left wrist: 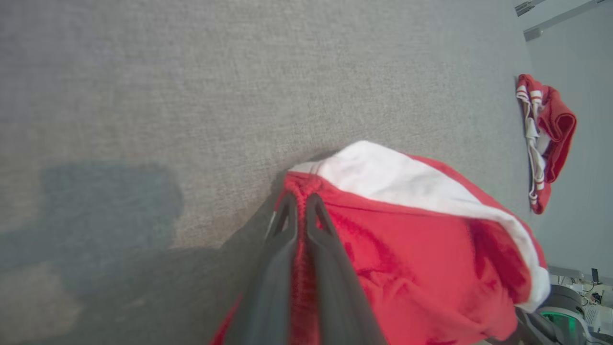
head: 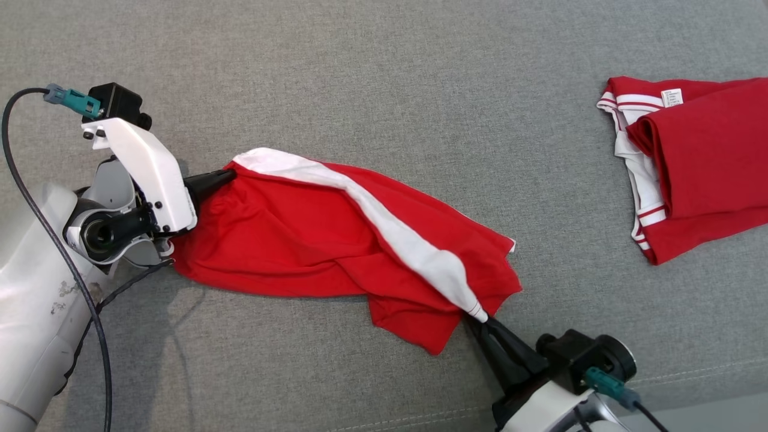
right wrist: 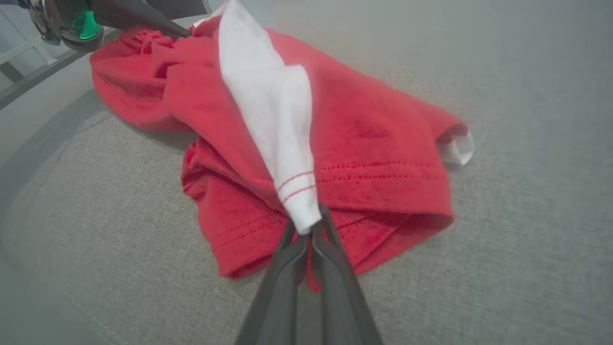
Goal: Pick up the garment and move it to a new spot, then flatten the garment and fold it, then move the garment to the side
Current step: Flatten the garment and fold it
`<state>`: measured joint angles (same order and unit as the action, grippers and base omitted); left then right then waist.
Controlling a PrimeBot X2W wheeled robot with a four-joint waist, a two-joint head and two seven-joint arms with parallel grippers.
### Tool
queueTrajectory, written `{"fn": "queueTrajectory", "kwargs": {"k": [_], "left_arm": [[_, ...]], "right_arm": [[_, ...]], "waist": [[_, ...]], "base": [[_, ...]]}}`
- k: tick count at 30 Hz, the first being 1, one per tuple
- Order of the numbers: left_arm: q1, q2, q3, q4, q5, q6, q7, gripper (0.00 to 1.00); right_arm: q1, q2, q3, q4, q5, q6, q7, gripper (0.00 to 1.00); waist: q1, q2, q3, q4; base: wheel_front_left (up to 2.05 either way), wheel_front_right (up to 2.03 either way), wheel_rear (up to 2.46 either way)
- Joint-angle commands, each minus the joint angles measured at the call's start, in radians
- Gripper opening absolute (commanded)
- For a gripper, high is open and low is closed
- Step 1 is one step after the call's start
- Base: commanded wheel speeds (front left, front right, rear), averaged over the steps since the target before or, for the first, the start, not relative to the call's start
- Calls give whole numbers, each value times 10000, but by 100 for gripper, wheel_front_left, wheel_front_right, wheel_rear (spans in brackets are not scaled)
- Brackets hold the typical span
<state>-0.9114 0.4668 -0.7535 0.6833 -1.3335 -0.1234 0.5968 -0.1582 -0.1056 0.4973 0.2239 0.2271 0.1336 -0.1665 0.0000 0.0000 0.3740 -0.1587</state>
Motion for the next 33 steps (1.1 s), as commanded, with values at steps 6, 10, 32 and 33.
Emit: {"fn": "queueTrajectory", "kwargs": {"k": [6,10,32,33], "left_arm": [[-781,671,150,-785,-141,-72,-362,0],[-877,821,-1,-1083,-182,-73,-515,0],[-4742,1473,37,-1122,1687,-73,-6183,0],[-4672,1435,-177,-1382,1651,-73,-6260,0]], "right_arm": [[335,-257,-230,-1052,566,-29,-141,0],[521,-431,-399,-1517,1051,-29,-27,0],[-11040,121,280,4103,4761,-29,575,0],[-11122,-34,563,4236,4728,-29,444,0]], "waist": [[0,0,-16,84],[0,0,-66,90],[0,0,-1280,-521],[0,0,-1358,-338]], "base": [[0,0,0],[0,0,0],[0,0,0],[0,0,0]]}}
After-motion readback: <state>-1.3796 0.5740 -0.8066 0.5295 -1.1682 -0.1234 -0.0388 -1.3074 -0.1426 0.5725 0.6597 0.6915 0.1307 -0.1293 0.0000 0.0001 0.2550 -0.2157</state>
